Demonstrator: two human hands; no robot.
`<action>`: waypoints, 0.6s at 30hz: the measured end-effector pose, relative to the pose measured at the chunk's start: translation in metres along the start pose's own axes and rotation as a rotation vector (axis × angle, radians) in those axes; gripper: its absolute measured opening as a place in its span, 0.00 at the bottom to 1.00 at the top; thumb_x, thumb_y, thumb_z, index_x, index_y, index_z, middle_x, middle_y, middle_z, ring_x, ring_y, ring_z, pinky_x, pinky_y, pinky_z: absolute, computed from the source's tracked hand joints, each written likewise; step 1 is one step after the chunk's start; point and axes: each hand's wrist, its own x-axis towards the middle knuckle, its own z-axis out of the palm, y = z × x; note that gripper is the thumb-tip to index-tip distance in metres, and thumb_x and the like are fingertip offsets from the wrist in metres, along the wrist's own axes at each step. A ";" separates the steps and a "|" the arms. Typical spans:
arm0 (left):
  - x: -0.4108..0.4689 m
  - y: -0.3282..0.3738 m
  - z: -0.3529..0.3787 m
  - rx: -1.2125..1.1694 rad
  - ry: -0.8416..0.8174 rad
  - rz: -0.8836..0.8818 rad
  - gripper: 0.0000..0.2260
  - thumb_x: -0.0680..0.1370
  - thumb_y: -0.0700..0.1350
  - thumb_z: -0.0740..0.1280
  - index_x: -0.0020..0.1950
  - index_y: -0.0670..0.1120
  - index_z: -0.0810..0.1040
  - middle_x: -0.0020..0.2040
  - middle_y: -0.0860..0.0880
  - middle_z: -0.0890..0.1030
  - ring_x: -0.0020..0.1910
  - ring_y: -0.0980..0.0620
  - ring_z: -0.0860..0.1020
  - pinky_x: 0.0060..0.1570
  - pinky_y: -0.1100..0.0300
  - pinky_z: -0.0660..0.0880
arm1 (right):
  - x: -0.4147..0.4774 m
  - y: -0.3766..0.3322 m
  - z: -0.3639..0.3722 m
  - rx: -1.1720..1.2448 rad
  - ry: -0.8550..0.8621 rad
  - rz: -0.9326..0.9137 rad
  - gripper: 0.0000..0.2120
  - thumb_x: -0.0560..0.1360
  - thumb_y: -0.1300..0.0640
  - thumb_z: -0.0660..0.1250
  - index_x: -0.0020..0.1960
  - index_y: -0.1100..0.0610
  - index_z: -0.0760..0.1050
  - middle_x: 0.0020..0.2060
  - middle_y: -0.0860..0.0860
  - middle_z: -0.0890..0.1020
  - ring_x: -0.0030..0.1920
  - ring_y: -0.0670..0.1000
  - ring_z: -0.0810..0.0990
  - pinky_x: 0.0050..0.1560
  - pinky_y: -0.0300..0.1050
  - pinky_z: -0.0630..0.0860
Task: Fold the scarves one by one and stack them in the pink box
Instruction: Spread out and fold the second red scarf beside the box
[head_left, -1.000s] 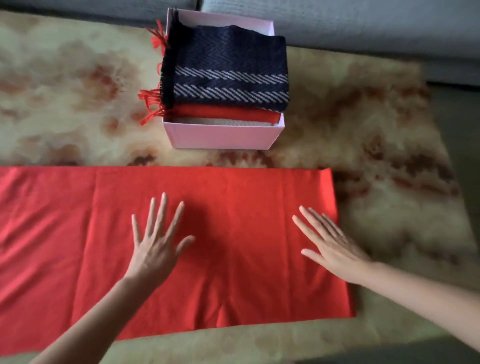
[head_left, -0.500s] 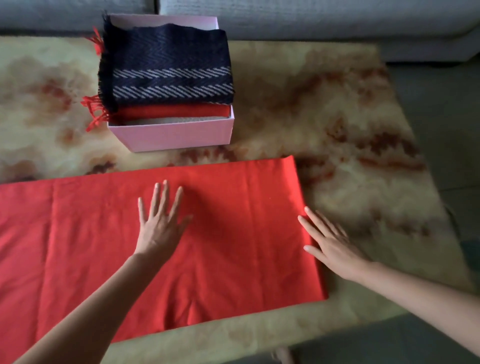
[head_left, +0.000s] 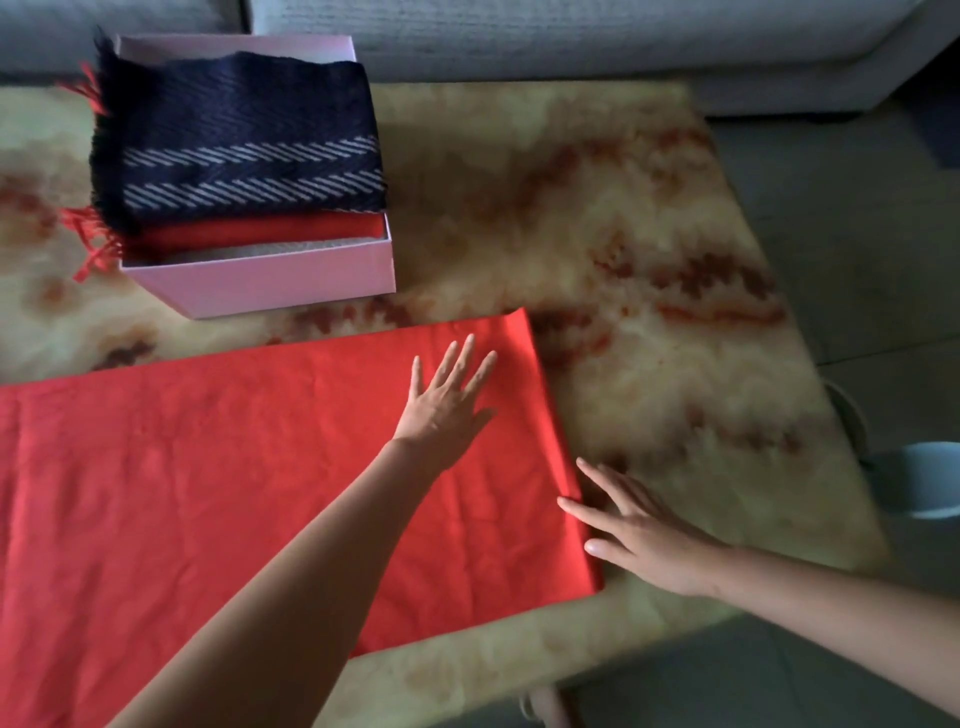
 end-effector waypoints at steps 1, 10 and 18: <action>0.004 0.002 0.000 0.006 -0.009 0.009 0.30 0.81 0.54 0.55 0.77 0.53 0.42 0.78 0.49 0.39 0.76 0.50 0.38 0.71 0.42 0.38 | 0.000 0.000 0.001 0.017 0.013 0.006 0.34 0.70 0.31 0.38 0.75 0.37 0.47 0.70 0.43 0.28 0.75 0.48 0.34 0.73 0.43 0.37; 0.033 0.020 0.011 0.096 -0.101 0.058 0.29 0.81 0.55 0.53 0.78 0.52 0.42 0.78 0.50 0.38 0.76 0.51 0.37 0.71 0.39 0.39 | -0.012 0.006 0.015 0.038 0.017 -0.024 0.25 0.79 0.39 0.48 0.73 0.33 0.46 0.69 0.40 0.26 0.72 0.45 0.27 0.72 0.43 0.36; 0.057 0.029 0.007 0.135 -0.075 0.001 0.27 0.82 0.54 0.53 0.77 0.57 0.43 0.78 0.50 0.37 0.76 0.51 0.37 0.68 0.33 0.42 | -0.016 0.014 0.020 0.071 0.069 -0.028 0.26 0.81 0.46 0.54 0.70 0.28 0.44 0.71 0.38 0.30 0.72 0.45 0.29 0.72 0.45 0.39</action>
